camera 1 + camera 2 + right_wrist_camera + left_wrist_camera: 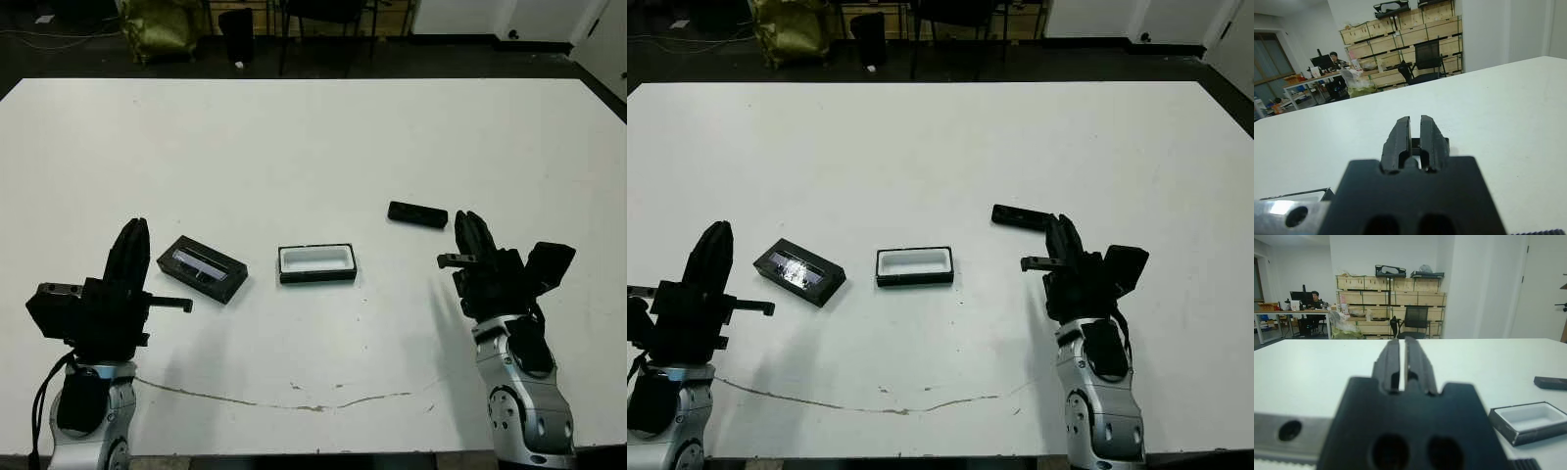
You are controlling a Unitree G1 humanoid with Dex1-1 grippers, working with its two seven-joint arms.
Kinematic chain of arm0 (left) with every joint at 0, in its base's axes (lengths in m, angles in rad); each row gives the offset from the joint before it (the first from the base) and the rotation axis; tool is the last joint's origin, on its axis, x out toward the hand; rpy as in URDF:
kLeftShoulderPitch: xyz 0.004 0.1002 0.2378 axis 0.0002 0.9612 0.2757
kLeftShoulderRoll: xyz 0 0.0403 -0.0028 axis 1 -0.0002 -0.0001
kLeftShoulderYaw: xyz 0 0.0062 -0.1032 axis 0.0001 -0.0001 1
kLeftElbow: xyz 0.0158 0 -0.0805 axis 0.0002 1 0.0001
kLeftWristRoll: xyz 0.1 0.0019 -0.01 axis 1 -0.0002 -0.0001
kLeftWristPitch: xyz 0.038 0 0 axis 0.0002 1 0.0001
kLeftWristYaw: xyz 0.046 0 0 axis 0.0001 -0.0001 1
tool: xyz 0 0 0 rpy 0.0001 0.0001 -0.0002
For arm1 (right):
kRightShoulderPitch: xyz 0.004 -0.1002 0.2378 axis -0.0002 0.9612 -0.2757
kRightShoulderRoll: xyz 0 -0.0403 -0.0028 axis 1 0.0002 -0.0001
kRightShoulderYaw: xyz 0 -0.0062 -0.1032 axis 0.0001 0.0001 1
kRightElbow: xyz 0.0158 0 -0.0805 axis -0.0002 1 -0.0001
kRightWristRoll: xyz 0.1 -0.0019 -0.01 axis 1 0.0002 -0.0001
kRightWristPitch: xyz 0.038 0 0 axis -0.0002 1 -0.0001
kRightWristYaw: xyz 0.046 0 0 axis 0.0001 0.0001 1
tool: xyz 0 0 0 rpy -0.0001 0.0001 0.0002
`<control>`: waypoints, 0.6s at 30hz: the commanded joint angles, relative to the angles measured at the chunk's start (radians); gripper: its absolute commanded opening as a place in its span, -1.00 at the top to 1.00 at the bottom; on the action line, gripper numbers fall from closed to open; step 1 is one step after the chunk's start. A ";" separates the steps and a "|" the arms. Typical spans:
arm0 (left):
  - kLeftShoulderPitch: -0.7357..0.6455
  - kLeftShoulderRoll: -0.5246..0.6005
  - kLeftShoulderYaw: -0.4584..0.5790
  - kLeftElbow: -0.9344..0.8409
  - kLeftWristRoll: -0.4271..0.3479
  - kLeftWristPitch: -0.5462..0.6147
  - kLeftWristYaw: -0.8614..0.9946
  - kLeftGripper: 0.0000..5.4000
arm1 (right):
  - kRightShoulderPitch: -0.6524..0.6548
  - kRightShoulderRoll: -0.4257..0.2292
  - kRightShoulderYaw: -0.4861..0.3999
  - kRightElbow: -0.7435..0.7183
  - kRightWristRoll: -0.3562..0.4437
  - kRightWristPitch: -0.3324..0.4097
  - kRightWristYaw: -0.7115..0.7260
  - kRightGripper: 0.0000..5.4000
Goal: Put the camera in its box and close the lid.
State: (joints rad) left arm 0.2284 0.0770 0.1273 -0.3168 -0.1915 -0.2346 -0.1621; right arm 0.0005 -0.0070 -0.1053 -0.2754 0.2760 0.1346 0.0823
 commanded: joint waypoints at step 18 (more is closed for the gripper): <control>0.004 0.008 0.003 0.010 -0.006 0.022 -0.002 0.99 | -0.051 -0.124 -0.024 0.021 0.010 -0.018 0.125 1.00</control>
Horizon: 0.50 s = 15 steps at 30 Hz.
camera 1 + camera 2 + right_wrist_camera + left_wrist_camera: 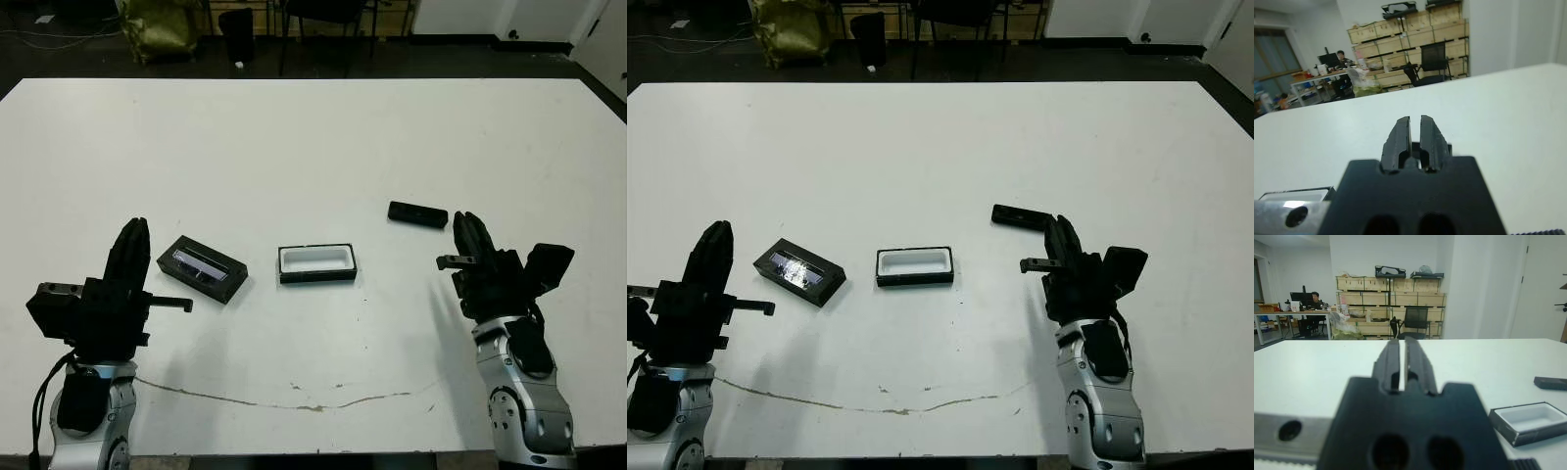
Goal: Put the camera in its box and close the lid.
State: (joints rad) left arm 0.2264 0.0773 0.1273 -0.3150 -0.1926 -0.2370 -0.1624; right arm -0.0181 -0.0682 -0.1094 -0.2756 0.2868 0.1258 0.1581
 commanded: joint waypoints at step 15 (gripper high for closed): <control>0.009 0.010 0.007 0.006 -0.009 0.025 -0.006 0.99 | -0.500 -0.519 0.048 0.346 -0.081 0.055 0.496 1.00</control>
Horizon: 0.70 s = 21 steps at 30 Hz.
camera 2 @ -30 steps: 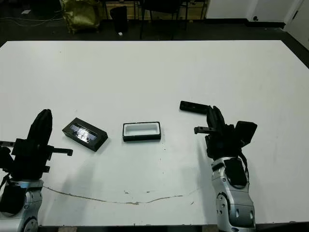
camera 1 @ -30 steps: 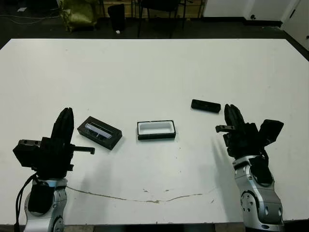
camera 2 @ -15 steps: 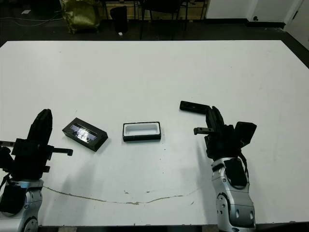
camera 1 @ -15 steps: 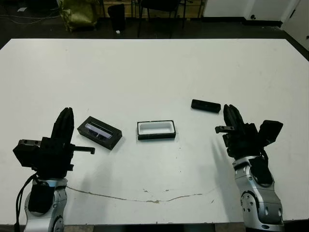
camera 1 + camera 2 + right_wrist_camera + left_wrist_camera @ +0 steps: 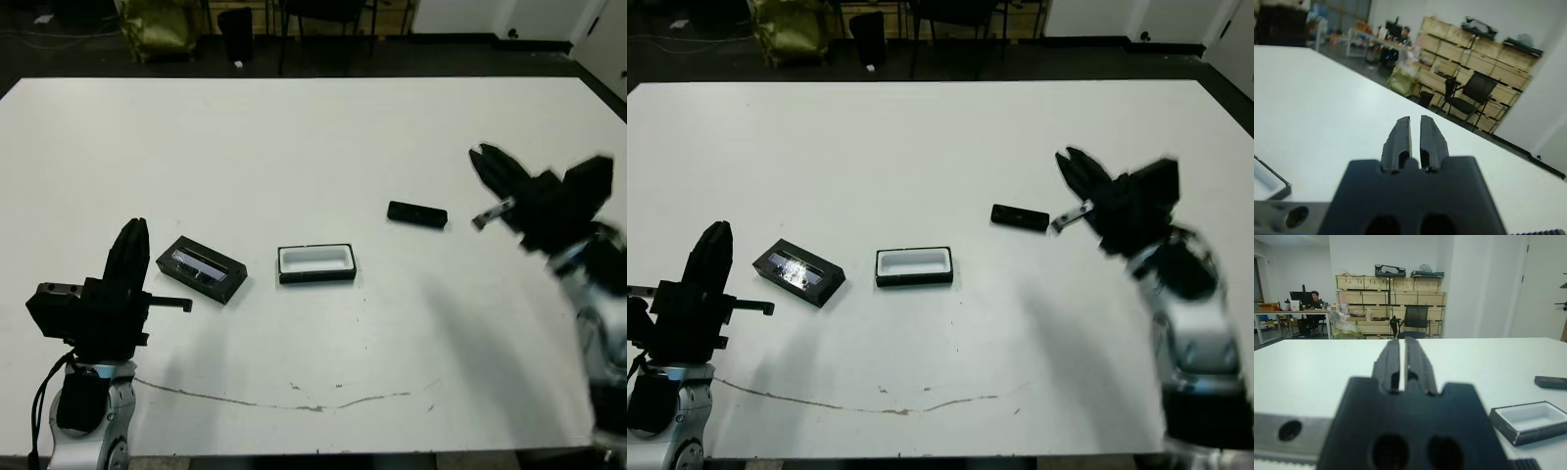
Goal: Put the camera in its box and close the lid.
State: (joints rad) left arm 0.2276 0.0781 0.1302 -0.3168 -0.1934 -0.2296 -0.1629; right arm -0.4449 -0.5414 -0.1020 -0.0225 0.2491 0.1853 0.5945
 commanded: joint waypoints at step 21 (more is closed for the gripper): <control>0.015 0.019 0.022 0.017 0.001 0.008 -0.018 1.00 | -0.709 -0.023 0.404 1.107 -0.475 -0.364 0.497 -0.63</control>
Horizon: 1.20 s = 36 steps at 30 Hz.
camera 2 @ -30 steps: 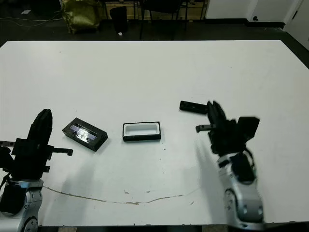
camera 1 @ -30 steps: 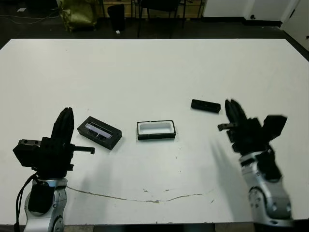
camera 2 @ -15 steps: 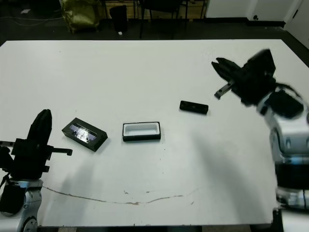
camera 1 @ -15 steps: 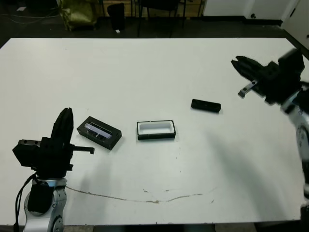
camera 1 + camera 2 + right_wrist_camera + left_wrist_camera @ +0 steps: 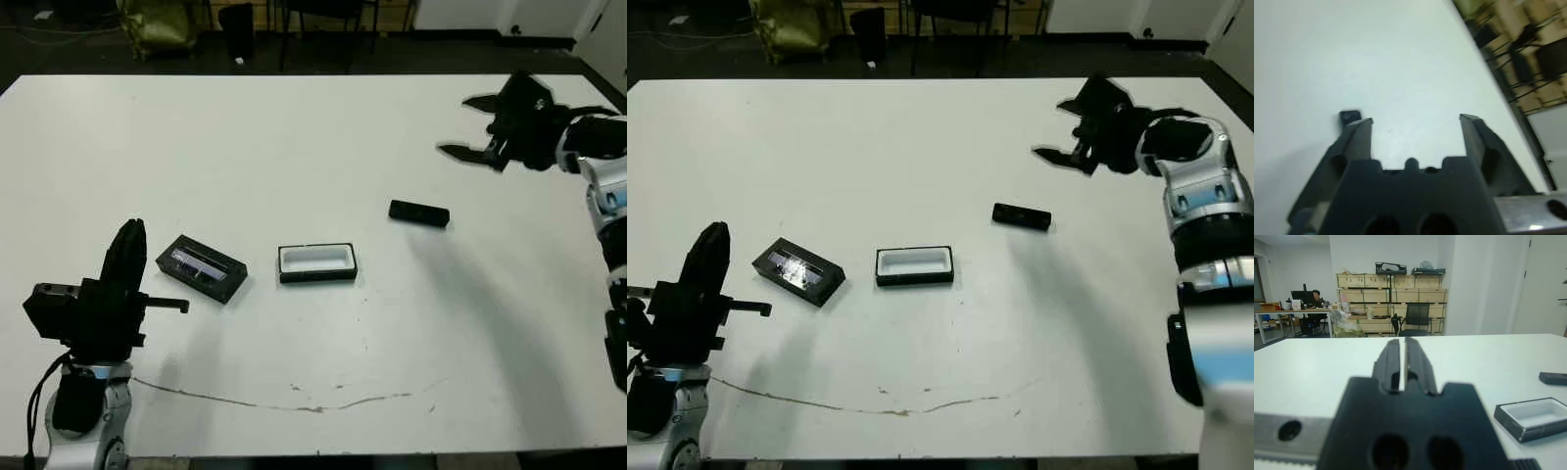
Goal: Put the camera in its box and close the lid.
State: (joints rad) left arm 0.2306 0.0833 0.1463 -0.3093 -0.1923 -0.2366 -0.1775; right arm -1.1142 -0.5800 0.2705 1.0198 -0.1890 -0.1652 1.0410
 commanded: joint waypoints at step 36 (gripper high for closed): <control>0.022 -0.001 0.011 0.008 -0.011 0.040 0.004 1.00 | -0.068 0.123 0.105 0.283 -0.217 -0.056 0.009 -0.60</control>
State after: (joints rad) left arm 0.2388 0.0787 0.1594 -0.3102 -0.2068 -0.2108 -0.1771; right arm -1.2060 -0.4656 0.3703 1.2859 -0.3942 -0.2355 1.0566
